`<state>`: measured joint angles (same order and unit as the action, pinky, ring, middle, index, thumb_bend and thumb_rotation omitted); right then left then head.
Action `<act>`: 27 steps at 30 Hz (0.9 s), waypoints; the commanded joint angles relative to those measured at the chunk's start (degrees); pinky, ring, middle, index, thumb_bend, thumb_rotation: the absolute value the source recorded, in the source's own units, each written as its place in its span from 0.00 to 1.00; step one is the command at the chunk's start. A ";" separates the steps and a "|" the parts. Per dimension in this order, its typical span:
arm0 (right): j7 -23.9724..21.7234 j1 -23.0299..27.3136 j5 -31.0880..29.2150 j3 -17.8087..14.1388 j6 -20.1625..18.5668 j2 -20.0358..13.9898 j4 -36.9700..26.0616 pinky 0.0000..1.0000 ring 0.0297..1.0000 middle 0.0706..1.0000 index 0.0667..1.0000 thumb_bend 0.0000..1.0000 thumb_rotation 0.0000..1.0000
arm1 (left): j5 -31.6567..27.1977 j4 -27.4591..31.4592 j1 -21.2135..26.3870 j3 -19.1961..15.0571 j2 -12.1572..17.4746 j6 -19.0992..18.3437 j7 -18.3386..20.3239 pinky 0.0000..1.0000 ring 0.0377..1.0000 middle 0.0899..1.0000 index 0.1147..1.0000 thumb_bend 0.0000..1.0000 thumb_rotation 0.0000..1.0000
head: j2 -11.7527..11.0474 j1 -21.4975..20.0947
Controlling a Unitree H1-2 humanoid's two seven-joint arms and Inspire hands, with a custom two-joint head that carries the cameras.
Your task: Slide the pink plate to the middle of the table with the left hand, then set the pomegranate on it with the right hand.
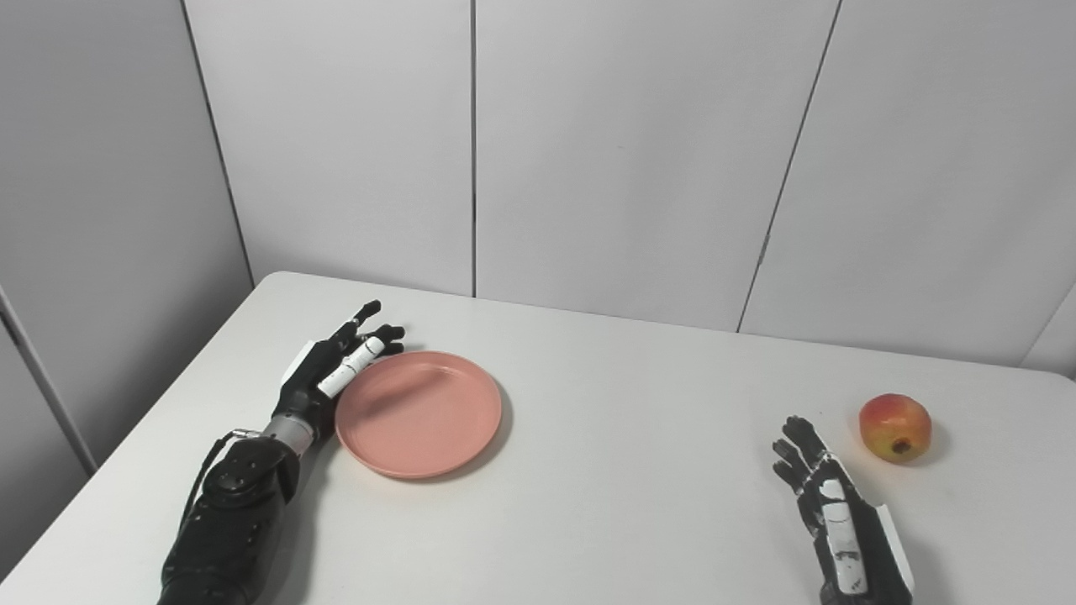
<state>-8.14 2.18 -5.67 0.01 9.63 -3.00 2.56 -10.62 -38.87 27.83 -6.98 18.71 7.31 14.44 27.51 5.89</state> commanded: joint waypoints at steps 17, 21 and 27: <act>0.50 -4.74 0.11 0.48 0.42 1.37 4.16 0.92 0.90 0.92 0.88 0.84 0.95 | 1.82 8.62 -1.32 2.13 -4.13 -5.01 -2.36 0.74 0.77 0.77 0.91 0.85 0.59 | 0.44 -0.37; 0.44 -4.70 0.23 0.54 0.57 1.39 4.22 0.93 0.90 0.92 0.88 0.84 0.95 | 1.87 9.36 -1.68 2.33 -5.63 -5.57 -2.80 0.75 0.77 0.76 0.91 0.84 0.57 | 0.49 -0.41; 0.52 -4.76 0.46 0.62 0.27 1.50 3.83 0.92 0.90 0.92 0.88 0.83 0.96 | 2.28 10.71 -2.13 3.50 -7.08 -5.83 -2.49 0.77 0.78 0.77 0.92 0.82 0.57 | 0.51 -0.51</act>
<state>-8.04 2.17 -4.98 0.00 9.63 -2.86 2.50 -8.61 -29.35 24.65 -4.69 12.75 2.06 10.94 27.95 5.36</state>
